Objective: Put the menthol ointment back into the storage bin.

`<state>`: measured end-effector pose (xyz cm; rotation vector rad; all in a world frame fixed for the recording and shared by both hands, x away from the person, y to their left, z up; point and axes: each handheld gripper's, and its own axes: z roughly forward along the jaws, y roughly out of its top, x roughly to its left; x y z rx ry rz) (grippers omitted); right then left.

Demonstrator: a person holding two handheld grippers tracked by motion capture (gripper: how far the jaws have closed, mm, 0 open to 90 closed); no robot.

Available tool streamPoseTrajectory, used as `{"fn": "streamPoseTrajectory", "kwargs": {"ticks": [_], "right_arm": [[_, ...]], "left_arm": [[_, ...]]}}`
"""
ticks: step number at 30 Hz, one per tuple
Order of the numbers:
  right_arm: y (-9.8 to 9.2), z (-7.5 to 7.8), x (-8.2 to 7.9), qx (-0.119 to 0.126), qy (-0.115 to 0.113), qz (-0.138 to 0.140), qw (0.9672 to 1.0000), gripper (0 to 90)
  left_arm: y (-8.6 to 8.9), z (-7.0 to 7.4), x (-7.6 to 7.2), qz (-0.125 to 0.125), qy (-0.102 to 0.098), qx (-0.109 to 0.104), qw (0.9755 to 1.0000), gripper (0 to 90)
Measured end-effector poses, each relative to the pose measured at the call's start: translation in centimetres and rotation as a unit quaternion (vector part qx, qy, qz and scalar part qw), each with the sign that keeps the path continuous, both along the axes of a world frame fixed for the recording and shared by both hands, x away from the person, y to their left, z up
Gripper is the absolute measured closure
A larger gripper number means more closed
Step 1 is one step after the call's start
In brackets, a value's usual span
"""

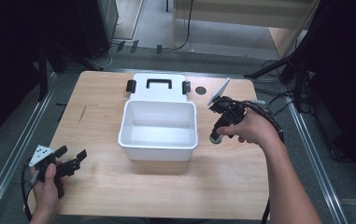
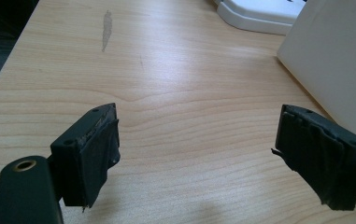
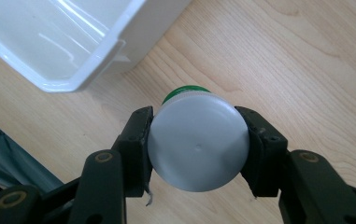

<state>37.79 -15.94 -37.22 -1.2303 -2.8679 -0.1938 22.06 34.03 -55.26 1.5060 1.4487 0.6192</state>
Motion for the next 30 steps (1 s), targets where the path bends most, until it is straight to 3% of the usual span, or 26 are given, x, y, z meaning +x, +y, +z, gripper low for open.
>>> {"fn": "streamPoseTrajectory", "kwargs": {"ticks": [30], "right_arm": [[5.1,3.7,1.2,0.001,-0.017,0.040,0.9990,51.6]], "left_arm": [[0.0,0.0,0.0,-0.001,0.000,-0.002,1.0000,14.8]]}}
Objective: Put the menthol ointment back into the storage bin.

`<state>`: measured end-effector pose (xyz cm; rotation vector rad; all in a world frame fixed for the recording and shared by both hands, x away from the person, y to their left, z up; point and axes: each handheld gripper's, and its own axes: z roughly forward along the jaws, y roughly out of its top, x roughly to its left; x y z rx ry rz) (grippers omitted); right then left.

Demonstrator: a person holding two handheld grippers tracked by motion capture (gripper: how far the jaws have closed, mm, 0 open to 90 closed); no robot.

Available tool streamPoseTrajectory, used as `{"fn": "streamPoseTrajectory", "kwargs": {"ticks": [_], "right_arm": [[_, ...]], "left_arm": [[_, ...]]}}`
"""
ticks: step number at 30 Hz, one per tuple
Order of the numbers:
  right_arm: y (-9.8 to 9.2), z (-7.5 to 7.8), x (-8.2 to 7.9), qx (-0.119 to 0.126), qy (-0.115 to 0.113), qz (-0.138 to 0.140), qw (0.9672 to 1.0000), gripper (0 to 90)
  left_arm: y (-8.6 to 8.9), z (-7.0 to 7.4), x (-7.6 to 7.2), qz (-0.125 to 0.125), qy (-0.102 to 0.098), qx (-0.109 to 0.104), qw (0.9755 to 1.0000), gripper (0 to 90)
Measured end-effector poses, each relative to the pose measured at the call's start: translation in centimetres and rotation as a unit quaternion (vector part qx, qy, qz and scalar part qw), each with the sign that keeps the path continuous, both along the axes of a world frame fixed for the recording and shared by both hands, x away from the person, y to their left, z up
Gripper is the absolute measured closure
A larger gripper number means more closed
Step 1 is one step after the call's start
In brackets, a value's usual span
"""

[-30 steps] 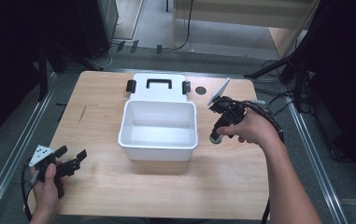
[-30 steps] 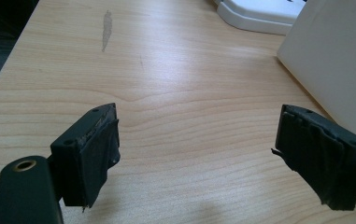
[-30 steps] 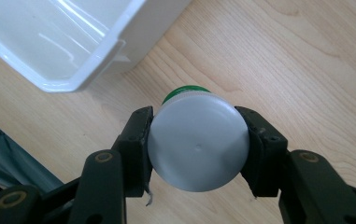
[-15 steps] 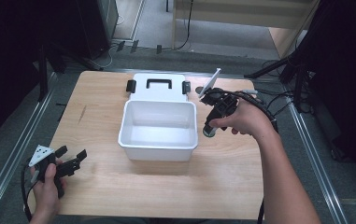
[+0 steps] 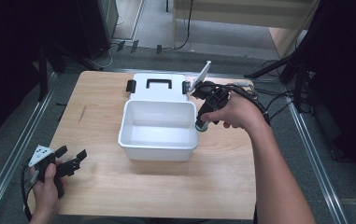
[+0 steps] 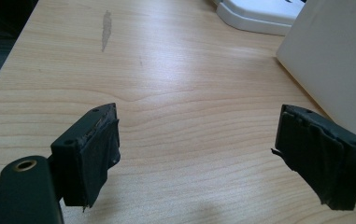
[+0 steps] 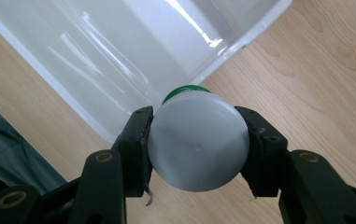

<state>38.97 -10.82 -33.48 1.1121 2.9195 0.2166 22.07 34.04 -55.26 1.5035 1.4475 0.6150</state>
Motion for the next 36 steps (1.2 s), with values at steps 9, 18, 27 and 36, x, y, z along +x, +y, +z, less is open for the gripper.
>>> {"fn": "streamPoseTrajectory", "kwargs": {"ticks": [9,18,27,36], "right_arm": [[1.6,0.1,0.2,0.001,-0.002,0.021,0.9998,51.6],[3.0,-0.6,0.4,0.002,-0.005,0.045,0.9990,51.5],[3.9,-1.4,0.5,0.002,-0.012,0.083,0.9965,51.6],[4.7,-2.9,0.6,-0.012,-0.024,0.129,0.9913,51.5]], "left_arm": [[0.0,0.0,0.0,0.001,-0.001,0.000,1.0000,14.8],[0.0,0.0,0.0,-0.001,-0.001,-0.001,1.0000,14.8],[0.0,0.0,0.0,-0.004,0.001,0.001,1.0000,14.8],[0.1,0.0,0.0,-0.004,0.001,0.000,1.0000,14.8]]}}
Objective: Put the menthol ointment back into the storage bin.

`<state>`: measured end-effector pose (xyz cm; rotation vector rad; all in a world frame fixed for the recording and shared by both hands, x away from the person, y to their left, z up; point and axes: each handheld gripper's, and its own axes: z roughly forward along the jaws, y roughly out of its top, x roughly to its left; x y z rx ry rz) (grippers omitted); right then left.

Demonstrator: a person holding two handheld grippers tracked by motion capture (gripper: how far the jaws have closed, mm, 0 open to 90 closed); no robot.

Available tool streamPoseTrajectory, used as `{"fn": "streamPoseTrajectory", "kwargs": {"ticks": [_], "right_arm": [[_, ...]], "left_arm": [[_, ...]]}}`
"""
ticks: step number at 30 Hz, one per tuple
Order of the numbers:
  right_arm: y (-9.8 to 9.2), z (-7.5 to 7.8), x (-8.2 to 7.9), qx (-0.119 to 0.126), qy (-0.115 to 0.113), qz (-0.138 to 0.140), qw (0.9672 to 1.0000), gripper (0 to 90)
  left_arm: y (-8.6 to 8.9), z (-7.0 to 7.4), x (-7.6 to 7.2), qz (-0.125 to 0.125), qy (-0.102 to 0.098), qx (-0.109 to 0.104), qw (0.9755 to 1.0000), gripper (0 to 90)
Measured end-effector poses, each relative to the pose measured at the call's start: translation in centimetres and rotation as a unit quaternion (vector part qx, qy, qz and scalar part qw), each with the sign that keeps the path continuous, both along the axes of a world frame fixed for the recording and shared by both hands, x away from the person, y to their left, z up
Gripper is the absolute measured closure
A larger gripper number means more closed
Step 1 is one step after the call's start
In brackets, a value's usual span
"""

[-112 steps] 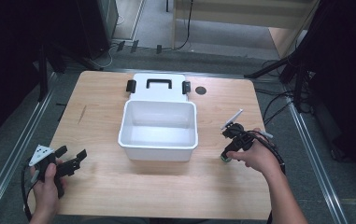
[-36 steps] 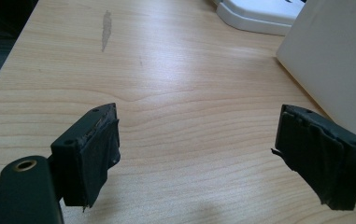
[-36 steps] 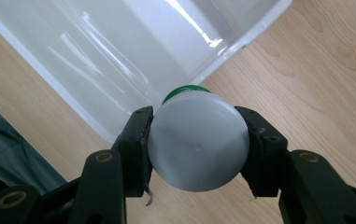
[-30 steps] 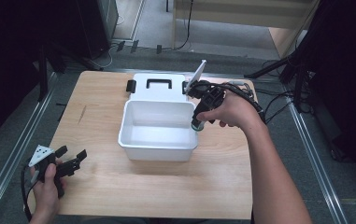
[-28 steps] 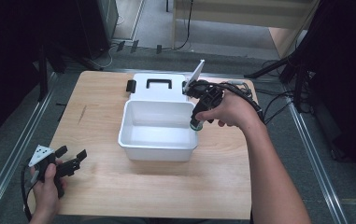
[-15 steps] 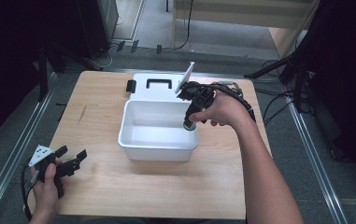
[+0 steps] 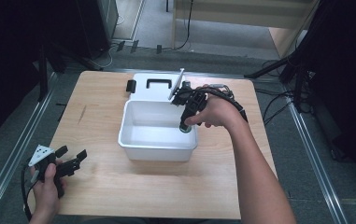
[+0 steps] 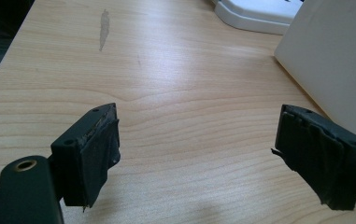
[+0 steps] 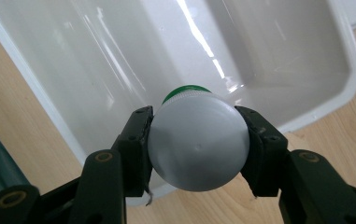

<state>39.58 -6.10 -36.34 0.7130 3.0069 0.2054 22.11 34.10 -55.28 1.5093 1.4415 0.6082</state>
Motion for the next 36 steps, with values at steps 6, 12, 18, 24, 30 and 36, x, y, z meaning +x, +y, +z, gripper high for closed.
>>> {"fn": "streamPoseTrajectory", "kwargs": {"ticks": [6,12,18,24,30,36], "right_arm": [[0.4,-1.4,-0.2,-0.006,-0.008,0.034,0.9994,51.5],[0.6,-2.9,-0.1,0.000,-0.009,0.056,0.9984,51.5],[1.1,-4.6,-0.1,-0.001,-0.002,0.068,0.9977,51.5],[1.5,-5.7,0.1,0.002,0.000,0.071,0.9975,51.5],[1.9,-6.9,0.0,-0.004,0.001,0.075,0.9972,51.5],[2.2,-7.6,-0.1,-0.009,-0.004,0.081,0.9967,51.4]], "left_arm": [[0.0,0.0,0.0,-0.001,0.000,-0.001,1.0000,14.8],[0.0,0.0,0.0,0.000,-0.001,-0.002,1.0000,14.8],[0.0,0.0,0.0,0.000,-0.002,-0.003,1.0000,14.8],[0.0,0.0,0.0,-0.001,0.000,-0.003,1.0000,14.9],[0.0,0.0,0.0,-0.001,0.000,-0.002,1.0000,14.9],[0.0,0.0,0.0,-0.002,0.001,-0.001,1.0000,15.0]]}}
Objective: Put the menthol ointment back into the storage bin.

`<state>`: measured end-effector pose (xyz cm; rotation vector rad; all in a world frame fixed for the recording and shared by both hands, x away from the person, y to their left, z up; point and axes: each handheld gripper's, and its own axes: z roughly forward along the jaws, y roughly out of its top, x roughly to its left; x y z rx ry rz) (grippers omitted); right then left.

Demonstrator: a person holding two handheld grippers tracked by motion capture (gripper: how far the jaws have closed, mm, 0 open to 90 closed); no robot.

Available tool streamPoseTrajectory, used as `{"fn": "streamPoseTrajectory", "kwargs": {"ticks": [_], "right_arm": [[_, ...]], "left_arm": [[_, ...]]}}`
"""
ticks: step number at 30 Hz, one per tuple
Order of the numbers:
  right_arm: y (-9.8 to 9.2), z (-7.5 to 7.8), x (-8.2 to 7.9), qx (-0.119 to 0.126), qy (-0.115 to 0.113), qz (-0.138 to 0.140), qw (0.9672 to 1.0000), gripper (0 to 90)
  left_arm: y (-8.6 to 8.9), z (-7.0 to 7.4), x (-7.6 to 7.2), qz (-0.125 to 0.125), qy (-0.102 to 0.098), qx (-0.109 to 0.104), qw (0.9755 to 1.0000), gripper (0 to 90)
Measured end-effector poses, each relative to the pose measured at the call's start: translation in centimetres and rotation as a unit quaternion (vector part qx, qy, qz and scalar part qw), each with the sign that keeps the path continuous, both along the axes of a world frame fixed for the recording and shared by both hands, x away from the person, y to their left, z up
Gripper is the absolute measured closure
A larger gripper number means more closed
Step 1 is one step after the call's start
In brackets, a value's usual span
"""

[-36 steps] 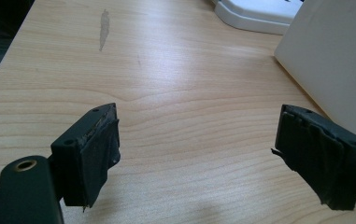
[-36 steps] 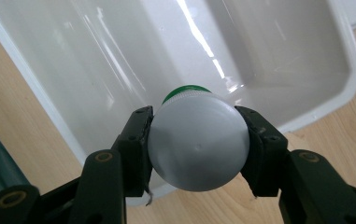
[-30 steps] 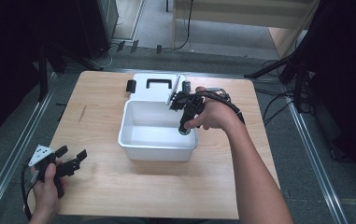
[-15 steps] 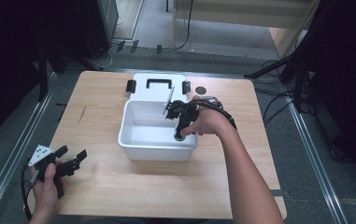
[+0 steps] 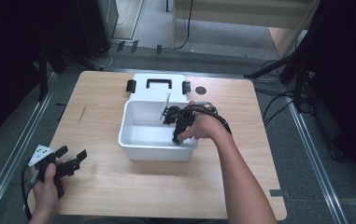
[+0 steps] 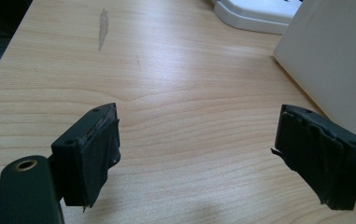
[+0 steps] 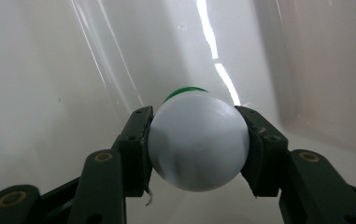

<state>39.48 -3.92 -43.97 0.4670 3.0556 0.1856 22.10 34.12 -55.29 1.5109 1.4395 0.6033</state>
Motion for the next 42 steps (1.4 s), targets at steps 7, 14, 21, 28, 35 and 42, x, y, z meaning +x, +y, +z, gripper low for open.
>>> {"fn": "streamPoseTrajectory", "kwargs": {"ticks": [7,14,21,28,35,42], "right_arm": [[0.6,-0.5,-0.4,-0.010,-0.005,0.009,0.9999,51.5],[0.6,-1.9,-0.2,-0.021,0.010,-0.001,0.9997,51.5],[0.8,-2.3,-0.1,-0.037,0.014,-0.014,0.9991,51.6],[1.1,-2.8,0.1,-0.073,0.029,-0.023,0.9966,51.5],[1.2,-2.9,0.0,-0.083,0.027,-0.021,0.9960,51.3],[1.2,-2.9,0.0,-0.073,0.025,-0.023,0.9967,50.4]], "left_arm": [[0.0,0.0,0.0,-0.001,0.001,0.001,1.0000,15.0],[0.0,0.0,0.0,-0.001,0.001,0.001,1.0000,15.0],[0.0,0.0,0.0,-0.002,0.000,0.001,1.0000,15.1],[0.0,0.0,0.0,-0.001,0.001,0.001,1.0000,15.1],[0.0,0.0,0.0,0.000,0.001,0.000,1.0000,15.1],[0.0,0.0,0.0,0.000,0.001,0.000,1.0000,15.1]]}}
